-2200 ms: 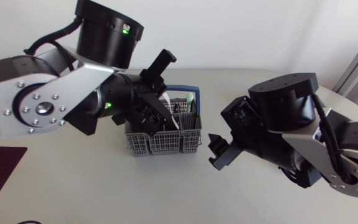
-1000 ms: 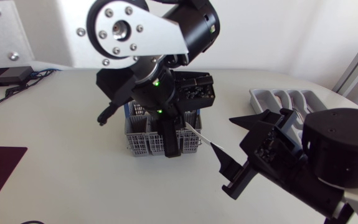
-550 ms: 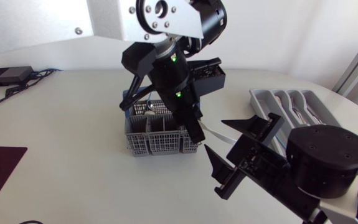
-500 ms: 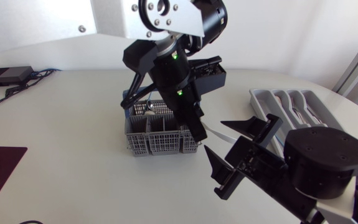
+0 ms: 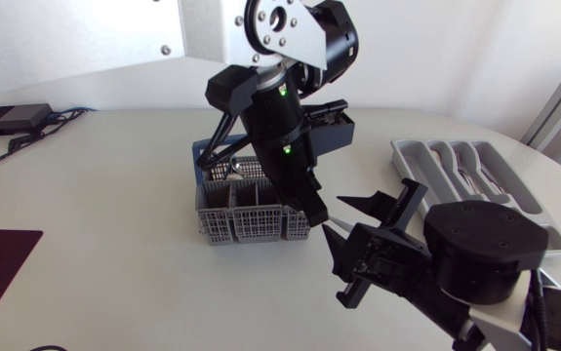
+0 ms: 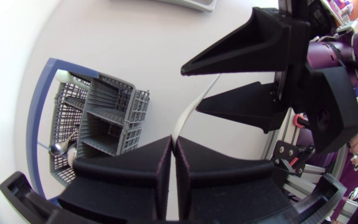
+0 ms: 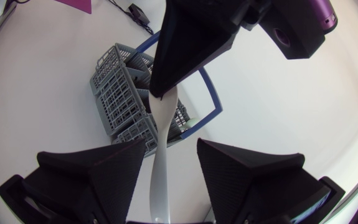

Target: Sort the cutlery from the basket into the organizer compartments.

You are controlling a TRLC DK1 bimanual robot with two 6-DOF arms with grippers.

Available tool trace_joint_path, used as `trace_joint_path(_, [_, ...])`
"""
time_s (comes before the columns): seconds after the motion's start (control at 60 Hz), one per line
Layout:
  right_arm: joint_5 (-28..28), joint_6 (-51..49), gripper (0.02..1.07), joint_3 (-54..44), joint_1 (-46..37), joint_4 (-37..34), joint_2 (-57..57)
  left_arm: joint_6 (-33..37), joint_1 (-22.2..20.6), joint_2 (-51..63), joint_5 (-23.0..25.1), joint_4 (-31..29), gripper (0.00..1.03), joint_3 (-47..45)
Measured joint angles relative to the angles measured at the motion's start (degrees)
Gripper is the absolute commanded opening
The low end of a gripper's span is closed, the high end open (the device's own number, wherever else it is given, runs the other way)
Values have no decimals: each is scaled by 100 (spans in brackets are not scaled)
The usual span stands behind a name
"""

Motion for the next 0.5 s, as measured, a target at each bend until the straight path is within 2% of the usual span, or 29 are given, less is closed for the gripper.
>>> trace_joint_path(0.15, [0, -144, 46, 22, 0, 57, 129, 0, 33, 33, 42, -37, 3, 68])
trace_joint_path(0.283, [2, -245, 46, 79, 0, 76, 232, 0, 61, 77, 59, -37, 3, 76])
trace_joint_path(0.367, [4, -267, 38, 129, 0, 83, 302, -2, 76, 87, 61, -57, 3, 76])
trace_joint_path(0.45, [28, -293, 36, 160, 0, 122, 365, 0, 81, 98, 61, -61, 4, 76])
trace_joint_path(0.5, [52, -321, 30, 170, 0, 140, 402, 0, 81, 105, 61, -66, 3, 76])
